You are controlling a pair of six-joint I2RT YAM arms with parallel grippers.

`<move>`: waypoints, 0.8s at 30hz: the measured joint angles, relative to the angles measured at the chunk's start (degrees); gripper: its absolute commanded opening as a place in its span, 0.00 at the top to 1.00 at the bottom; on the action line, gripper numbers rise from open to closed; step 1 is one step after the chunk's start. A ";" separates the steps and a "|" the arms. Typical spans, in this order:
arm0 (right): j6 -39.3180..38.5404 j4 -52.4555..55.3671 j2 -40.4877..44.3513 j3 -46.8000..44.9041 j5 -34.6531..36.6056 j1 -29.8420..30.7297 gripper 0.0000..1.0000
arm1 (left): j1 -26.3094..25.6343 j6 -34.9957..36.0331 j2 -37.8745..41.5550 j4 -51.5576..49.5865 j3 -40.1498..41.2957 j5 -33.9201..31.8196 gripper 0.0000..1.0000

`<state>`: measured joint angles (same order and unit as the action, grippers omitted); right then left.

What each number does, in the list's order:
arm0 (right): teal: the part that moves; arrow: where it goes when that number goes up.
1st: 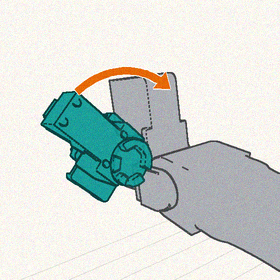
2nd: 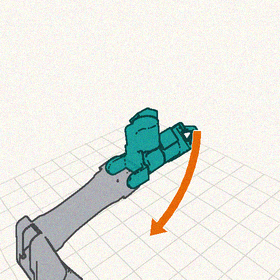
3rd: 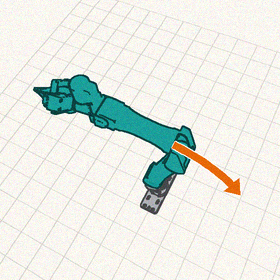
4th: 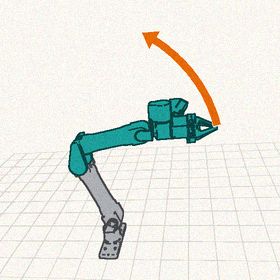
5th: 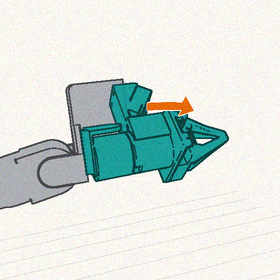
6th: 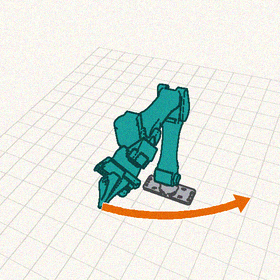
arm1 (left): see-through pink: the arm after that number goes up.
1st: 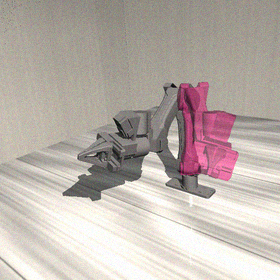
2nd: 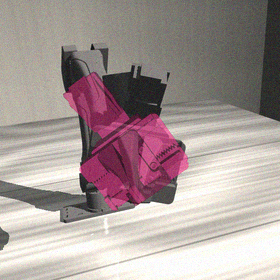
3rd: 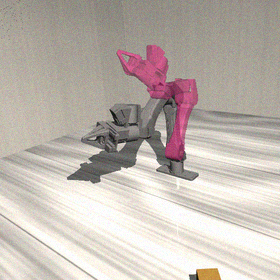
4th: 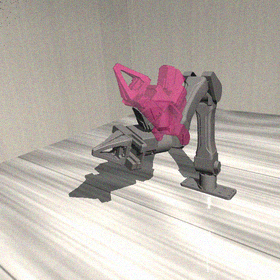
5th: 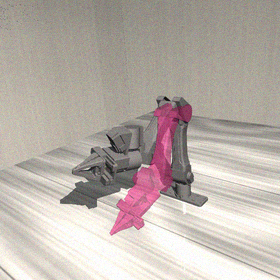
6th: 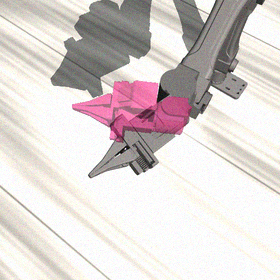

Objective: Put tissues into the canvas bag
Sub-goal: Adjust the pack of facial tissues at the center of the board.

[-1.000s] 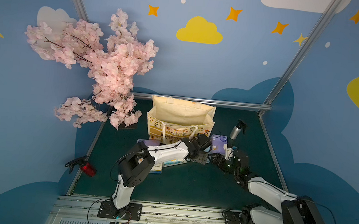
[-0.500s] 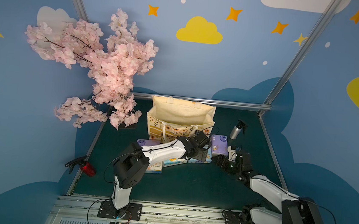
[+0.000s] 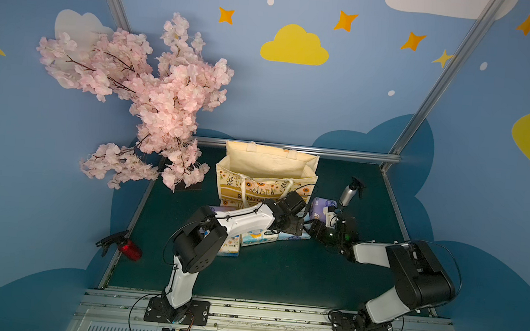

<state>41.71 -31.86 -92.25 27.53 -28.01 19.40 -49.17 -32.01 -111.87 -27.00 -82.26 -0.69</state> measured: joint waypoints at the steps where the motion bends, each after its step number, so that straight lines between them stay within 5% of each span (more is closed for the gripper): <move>1: 0.50 -1.03 -0.26 -0.31 -0.13 0.35 0.28 | -0.11 0.02 0.00 0.46 0.28 0.50 0.03; 7: 4.98 -3.17 7.26 -7.65 2.21 1.95 0.28 | -0.87 0.00 0.35 1.51 3.02 4.50 0.02; 16: 7.34 20.06 40.30 -10.95 10.56 4.44 0.26 | -3.78 0.46 4.28 2.01 3.69 9.05 0.02; 24: 6.95 35.52 46.62 -15.17 11.15 4.61 0.23 | -5.11 1.14 7.17 1.46 6.03 8.90 0.02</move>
<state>48.66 3.66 -45.63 12.36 -16.86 24.01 -54.28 -30.87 -104.71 -25.54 -76.23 8.21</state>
